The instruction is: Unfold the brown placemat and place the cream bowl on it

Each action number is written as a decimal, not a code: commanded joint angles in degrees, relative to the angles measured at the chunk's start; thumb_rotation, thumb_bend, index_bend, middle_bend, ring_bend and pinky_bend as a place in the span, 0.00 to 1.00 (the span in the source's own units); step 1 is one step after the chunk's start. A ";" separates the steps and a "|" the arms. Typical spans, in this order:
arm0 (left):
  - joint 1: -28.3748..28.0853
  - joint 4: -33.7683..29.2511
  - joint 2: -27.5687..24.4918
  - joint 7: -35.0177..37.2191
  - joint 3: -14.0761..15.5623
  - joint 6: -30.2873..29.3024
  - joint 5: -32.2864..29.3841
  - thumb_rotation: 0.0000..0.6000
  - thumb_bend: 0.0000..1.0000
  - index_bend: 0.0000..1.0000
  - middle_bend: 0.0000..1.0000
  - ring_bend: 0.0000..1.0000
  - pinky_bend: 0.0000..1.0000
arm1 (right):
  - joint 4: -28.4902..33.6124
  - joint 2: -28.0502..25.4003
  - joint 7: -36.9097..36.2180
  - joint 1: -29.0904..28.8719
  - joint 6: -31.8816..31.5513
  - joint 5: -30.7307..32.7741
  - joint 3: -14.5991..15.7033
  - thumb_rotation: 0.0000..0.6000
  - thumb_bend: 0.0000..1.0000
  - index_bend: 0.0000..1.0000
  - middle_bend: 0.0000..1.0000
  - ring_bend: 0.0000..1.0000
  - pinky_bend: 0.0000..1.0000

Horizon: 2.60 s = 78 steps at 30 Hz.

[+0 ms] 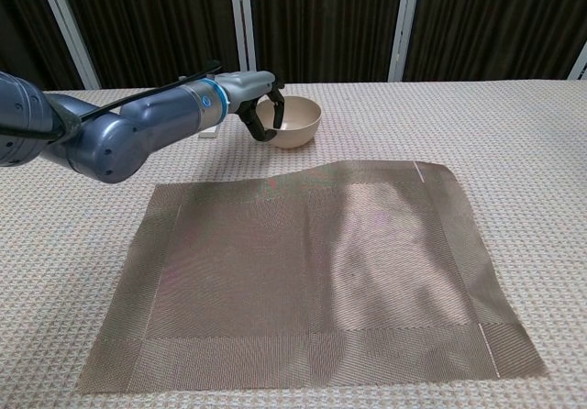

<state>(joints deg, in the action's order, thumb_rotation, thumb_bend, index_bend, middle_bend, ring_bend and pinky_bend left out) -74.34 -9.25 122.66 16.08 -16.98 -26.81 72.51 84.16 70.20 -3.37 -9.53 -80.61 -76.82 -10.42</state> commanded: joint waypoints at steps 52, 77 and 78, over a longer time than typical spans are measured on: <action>22.85 -60.73 -31.08 2.29 19.31 -35.77 20.78 1.00 0.42 0.71 0.00 0.00 0.00 | 1.21 0.70 2.28 0.95 -3.38 -2.63 0.80 1.00 0.00 0.00 0.00 0.00 0.00; 28.64 -63.44 -29.72 -6.42 20.50 -37.06 21.42 1.00 0.00 0.02 0.00 0.00 0.00 | 2.03 -0.74 -0.05 2.02 -5.20 -3.87 0.79 1.00 0.00 0.00 0.00 0.00 0.00; 29.08 -63.99 -30.49 -6.56 20.07 -37.84 21.17 1.00 0.00 0.01 0.00 0.00 0.00 | 2.14 -0.82 -0.14 2.09 -5.33 -4.01 0.82 1.00 0.00 0.00 0.00 0.00 0.00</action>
<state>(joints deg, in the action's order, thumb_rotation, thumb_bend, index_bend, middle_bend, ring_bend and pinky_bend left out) -45.86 -72.46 93.08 9.56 3.60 -63.76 93.95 86.27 69.41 -3.48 -7.47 -85.91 -80.81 -9.62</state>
